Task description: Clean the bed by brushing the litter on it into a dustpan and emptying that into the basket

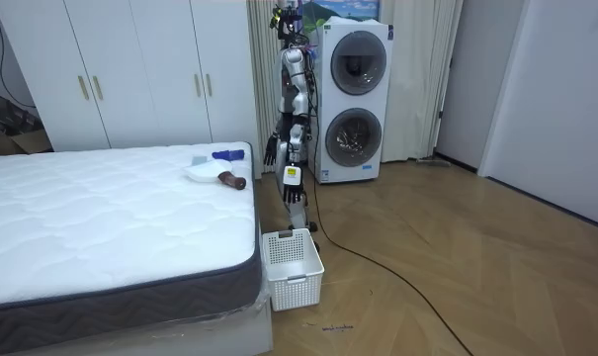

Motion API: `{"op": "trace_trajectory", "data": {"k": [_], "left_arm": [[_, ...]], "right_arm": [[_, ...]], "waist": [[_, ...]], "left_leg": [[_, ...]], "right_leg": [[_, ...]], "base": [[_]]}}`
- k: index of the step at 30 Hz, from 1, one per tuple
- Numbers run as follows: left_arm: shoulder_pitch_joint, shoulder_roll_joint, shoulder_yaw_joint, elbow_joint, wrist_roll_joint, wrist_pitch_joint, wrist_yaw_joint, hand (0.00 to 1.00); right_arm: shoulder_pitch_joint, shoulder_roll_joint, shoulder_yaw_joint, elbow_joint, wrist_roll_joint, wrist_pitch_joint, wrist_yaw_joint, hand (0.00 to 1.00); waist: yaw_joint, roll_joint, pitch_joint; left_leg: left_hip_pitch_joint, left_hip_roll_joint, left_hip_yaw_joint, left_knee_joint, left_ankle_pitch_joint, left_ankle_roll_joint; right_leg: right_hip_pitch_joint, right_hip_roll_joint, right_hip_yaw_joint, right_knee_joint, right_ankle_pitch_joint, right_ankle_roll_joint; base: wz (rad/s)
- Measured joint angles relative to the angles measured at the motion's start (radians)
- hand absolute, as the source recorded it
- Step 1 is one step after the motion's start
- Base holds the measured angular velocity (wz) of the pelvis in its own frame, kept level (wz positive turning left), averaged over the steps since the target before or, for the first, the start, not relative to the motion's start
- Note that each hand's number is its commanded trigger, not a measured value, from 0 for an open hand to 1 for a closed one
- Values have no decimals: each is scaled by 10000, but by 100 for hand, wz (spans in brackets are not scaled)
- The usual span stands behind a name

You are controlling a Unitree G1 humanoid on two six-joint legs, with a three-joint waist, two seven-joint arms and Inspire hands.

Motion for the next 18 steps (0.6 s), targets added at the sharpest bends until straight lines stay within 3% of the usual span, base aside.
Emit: {"op": "trace_trajectory", "data": {"k": [3, 6, 11, 15, 18], "left_arm": [[-8, 1, 1, 0, 1, 0, 5, 0], [-44, 2, -1, 0, -2, 0, 6, 0], [-27, 7, 6, -1, -3, 5, 58, 0], [125, 6, 94, -3, -65, 5, 184, 0], [88, 4, 229, -1, -125, 2, 224, 0]], "right_arm": [[-9, -1, 2, -8, -4, 32, 6, 0], [-5, -1, 0, -38, -2, 100, 13, 0], [14, -1, -3, -73, -15, 107, -8, 0], [46, 2, -15, -77, -43, 105, -114, 0], [93, 3, -9, -79, -46, 92, -265, 0]], "waist": [[5, -7, 54], [-1, -16, 58], [-1, 2, 35], [5, 9, -72], [6, -97, -21]], "left_leg": [[1, 0, -7, -3, -1, 0], [-1, -1, -12, -26, -5, 3], [2, -4, -13, -23, -4, 4], [22, -4, -18, -38, -3, 4], [39, -4, -20, -31, -2, 4]], "right_leg": [[-5, 0, 4, 24, -3, 0], [-18, 0, 9, 26, -7, -4], [-32, 1, 31, 36, -4, -5], [-14, 1, 8, 31, -5, -4], [13, 0, -6, 32, -6, -3]], "base": [[0], [0], [0], [0], [0]]}}
